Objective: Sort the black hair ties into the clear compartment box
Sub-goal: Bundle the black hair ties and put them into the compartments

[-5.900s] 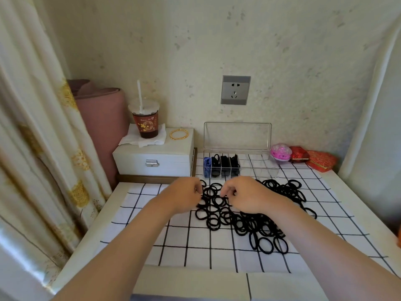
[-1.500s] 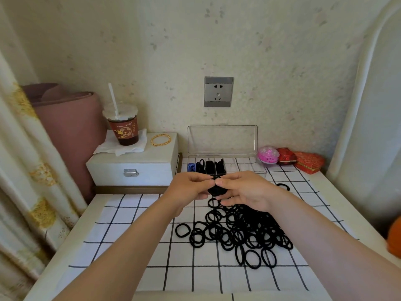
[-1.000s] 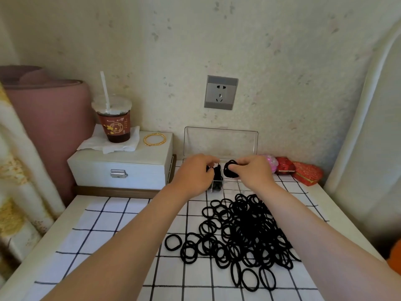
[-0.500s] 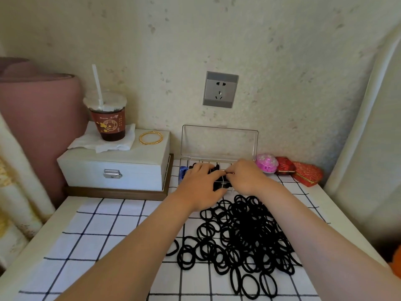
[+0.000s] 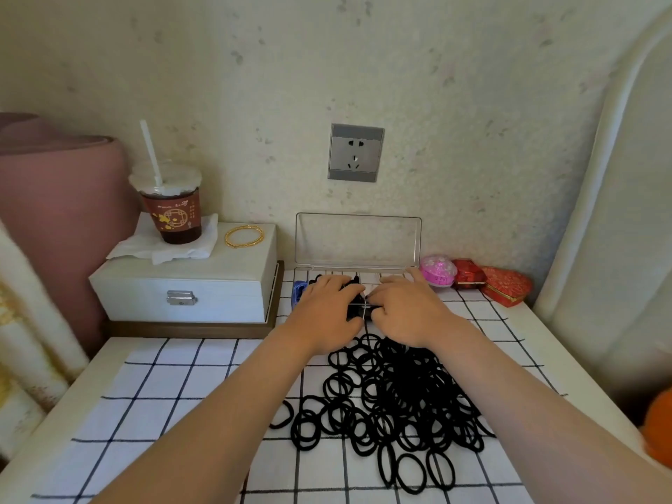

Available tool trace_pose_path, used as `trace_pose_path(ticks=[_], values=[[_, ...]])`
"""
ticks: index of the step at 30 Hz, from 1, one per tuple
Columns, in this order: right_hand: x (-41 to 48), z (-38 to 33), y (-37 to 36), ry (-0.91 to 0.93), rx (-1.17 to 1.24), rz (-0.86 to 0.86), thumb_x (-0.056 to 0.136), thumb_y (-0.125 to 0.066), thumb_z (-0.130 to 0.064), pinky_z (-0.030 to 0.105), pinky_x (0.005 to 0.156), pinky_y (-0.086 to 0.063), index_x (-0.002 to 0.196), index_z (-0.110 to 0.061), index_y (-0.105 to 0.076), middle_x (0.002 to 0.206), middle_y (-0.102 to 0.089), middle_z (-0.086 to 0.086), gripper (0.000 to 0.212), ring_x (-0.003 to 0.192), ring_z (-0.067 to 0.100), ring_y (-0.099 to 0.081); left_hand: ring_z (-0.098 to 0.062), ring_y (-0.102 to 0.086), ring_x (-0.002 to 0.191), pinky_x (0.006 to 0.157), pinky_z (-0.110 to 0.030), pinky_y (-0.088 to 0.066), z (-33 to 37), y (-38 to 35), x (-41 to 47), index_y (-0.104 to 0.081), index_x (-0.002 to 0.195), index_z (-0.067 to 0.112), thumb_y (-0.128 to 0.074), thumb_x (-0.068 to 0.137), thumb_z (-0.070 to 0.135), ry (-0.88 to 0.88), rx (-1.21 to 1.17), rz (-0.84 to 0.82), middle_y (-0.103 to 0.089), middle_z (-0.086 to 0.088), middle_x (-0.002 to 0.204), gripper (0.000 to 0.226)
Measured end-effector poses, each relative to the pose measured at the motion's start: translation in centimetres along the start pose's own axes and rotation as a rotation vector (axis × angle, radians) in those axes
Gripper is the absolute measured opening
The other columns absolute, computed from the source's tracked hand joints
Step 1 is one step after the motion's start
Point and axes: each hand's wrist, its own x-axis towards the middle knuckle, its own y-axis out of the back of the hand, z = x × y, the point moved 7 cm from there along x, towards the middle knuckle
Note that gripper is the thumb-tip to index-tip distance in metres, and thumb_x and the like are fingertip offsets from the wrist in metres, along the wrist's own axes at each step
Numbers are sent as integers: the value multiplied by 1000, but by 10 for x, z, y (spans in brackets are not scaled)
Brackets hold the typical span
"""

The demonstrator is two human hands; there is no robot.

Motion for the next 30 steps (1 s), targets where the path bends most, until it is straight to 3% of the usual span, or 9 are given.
trace_pose_path(ticks=[3, 7, 10, 15, 19, 22, 26, 30], values=[[0, -1, 5, -11, 97, -6, 91, -42, -26, 53, 120, -8, 119, -29, -69, 135, -61, -11, 40, 139, 16, -39, -20, -23, 142, 118, -41, -21, -1, 6, -5, -38, 149, 26, -55, 92, 35, -27, 1, 36, -36, 0, 152, 60], [-16, -2, 25, -34, 375, 154, 91, -48, -9, 39, 112, -36, 125, -19, -68, 135, -62, -1, 40, 127, 20, -53, -18, -37, 126, 107, -36, -34, 3, 25, -17, -51, 138, 25, -58, 90, 29, -84, 0, 169, -50, 3, 132, 49], [-32, -9, 35, -21, 446, 227, 91, -48, -6, 34, 99, -47, 118, -20, -71, 124, -66, -3, 38, 112, 16, -60, -16, -45, 109, 94, -32, -41, 11, 35, -32, -57, 127, 25, -58, 89, 27, -96, -3, 193, -55, 5, 113, 38], [-59, -35, 32, 46, 564, 122, 93, -58, -13, 17, 80, -48, 105, -27, -76, 108, -71, -15, 27, 77, -8, -58, -8, -53, 88, 80, -33, -51, 16, 38, -66, -59, 110, 30, -57, 90, 27, -13, -85, 13, -58, 13, 95, 20], [-71, -57, 25, 82, 711, 26, 91, -67, -18, 7, 71, -45, 99, -29, -78, 98, -72, -14, 18, 76, -12, -62, -10, -59, 87, 80, -29, -52, 11, 42, -92, -65, 101, 33, -53, 92, 26, 107, -40, -197, -62, 12, 93, 17], [-79, -64, 19, 88, 633, -49, 89, -68, -19, 9, 74, -45, 100, -31, -77, 94, -70, -15, 19, 85, -4, -64, -8, -58, 90, 80, -25, -49, 1, 43, -109, -66, 98, 36, -54, 88, 25, 214, -12, -339, -59, 15, 92, 19], [-87, -72, 8, 101, 479, -158, 87, -63, -14, 16, 82, -50, 106, -34, -75, 93, -66, -17, 30, 90, 1, -63, -12, -57, 101, 88, -30, -50, -7, 39, -124, -63, 109, 36, -60, 85, 27, 307, 57, -423, -59, 10, 109, 26], [-86, -87, -1, 134, 432, -195, 86, -61, -21, 26, 85, -53, 109, -34, -74, 94, -64, -17, 30, 93, 7, -61, -21, -59, 107, 89, -33, -53, -8, 27, -127, -64, 118, 24, -61, 87, 20, 328, 212, -499, -61, 1, 117, 31]])
